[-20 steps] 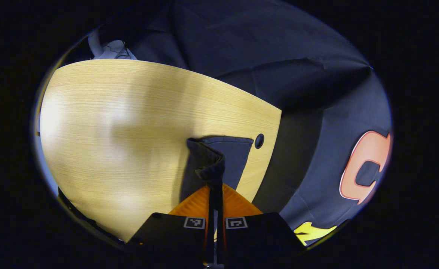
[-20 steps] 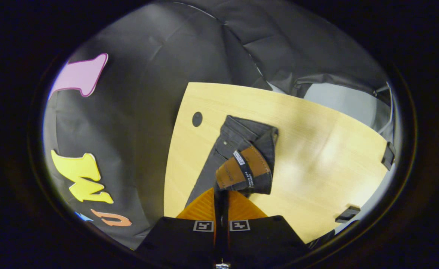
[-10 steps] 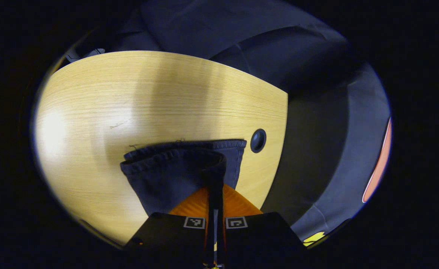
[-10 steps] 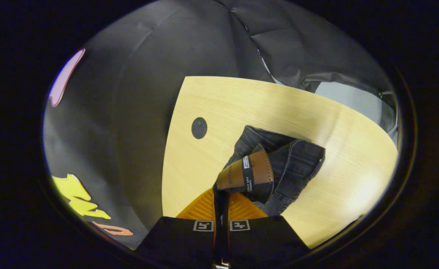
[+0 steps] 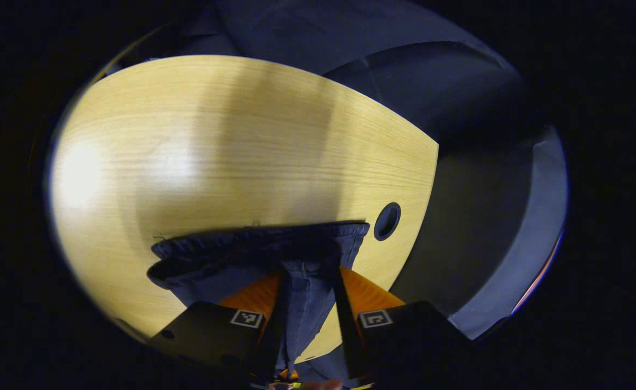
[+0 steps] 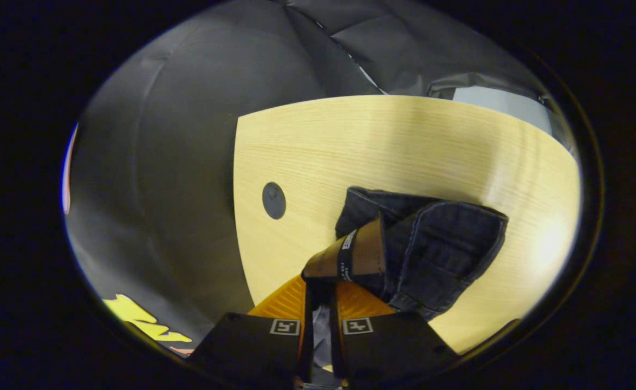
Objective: Grasp the waist and the cuffs of the jeans and fold them to make the two legs overlap; first hold the waist and fold one-third of the jeans toward the cuffs, then hold the cuffs and fold the remaining one-third in the same direction to finish folding.
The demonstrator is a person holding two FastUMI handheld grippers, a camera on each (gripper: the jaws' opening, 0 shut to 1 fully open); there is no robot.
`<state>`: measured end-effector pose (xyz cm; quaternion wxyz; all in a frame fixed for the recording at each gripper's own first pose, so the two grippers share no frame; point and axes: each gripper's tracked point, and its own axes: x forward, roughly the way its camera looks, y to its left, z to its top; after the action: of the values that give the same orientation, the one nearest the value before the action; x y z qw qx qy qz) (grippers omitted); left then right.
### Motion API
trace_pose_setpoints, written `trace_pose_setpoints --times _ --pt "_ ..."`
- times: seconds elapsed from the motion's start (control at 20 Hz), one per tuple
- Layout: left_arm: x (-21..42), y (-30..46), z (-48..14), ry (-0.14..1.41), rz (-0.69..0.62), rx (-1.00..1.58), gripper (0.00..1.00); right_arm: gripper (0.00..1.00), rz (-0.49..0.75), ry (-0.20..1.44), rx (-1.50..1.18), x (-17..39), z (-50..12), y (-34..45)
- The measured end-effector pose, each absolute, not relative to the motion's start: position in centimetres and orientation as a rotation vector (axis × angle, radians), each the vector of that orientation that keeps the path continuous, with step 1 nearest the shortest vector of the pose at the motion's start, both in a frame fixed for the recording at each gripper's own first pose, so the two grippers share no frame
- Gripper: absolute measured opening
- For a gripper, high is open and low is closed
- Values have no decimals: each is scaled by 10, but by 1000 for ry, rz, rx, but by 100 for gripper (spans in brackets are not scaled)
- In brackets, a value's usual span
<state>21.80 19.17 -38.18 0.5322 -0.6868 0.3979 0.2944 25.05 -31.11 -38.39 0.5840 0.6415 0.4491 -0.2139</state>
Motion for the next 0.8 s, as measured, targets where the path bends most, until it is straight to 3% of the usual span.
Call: trace_pose_setpoints --times 0.15,0.2,0.25,0.35,0.5,0.6,0.65,0.7,0.8 --pt "219 197 -377 939 704 -1590 77 25 -497 1037 1485 251 -378 -311" --pt "218 198 -375 938 707 -1575 94 26 -487 1004 1527 255 -371 -310" --pt "218 199 -367 926 701 -1577 95 26 -473 951 1580 261 -363 -306" --pt "215 200 -349 906 683 -1578 95 56 -419 865 1612 270 -337 -316" --pt "209 192 -305 889 607 -1469 96 96 -390 846 1400 254 -312 -324" --pt "206 178 -266 861 522 -1304 96 96 -353 830 1232 239 -291 -322" --pt "203 171 -247 837 469 -1213 96 87 -334 811 1154 230 -277 -319" --pt "201 161 -223 804 415 -1120 96 96 -314 794 1077 217 -263 -314" --pt "194 139 -174 717 301 -909 96 96 -260 735 927 196 -231 -300"
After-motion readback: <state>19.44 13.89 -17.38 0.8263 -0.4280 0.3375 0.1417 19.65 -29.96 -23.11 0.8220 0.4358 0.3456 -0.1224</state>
